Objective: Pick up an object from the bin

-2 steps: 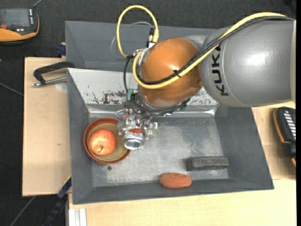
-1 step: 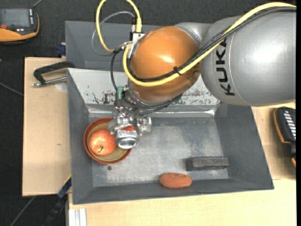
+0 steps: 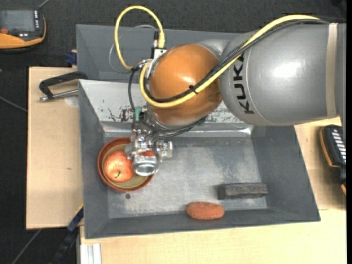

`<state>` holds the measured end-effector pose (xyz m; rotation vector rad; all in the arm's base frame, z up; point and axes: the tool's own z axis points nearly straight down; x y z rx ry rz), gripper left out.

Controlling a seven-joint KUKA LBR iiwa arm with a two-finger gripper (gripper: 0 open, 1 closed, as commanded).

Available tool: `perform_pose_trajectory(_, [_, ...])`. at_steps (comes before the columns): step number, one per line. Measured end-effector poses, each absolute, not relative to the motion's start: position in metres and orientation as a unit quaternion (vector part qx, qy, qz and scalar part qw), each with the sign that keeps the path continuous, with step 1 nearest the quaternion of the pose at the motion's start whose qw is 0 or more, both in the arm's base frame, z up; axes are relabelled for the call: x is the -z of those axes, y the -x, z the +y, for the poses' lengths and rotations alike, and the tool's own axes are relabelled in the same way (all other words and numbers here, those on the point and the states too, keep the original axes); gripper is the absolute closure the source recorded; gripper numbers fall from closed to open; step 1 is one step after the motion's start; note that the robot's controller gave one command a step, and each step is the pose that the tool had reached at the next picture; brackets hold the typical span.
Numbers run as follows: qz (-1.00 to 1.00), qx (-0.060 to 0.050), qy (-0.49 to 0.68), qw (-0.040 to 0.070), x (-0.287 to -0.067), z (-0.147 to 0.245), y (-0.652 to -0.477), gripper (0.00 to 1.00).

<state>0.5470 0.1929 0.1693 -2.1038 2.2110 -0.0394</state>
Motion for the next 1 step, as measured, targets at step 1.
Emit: perform_pose_trajectory(1, [0.728,0.012,0.684,0.045,-0.1598,0.2094,-0.5168,1.00])
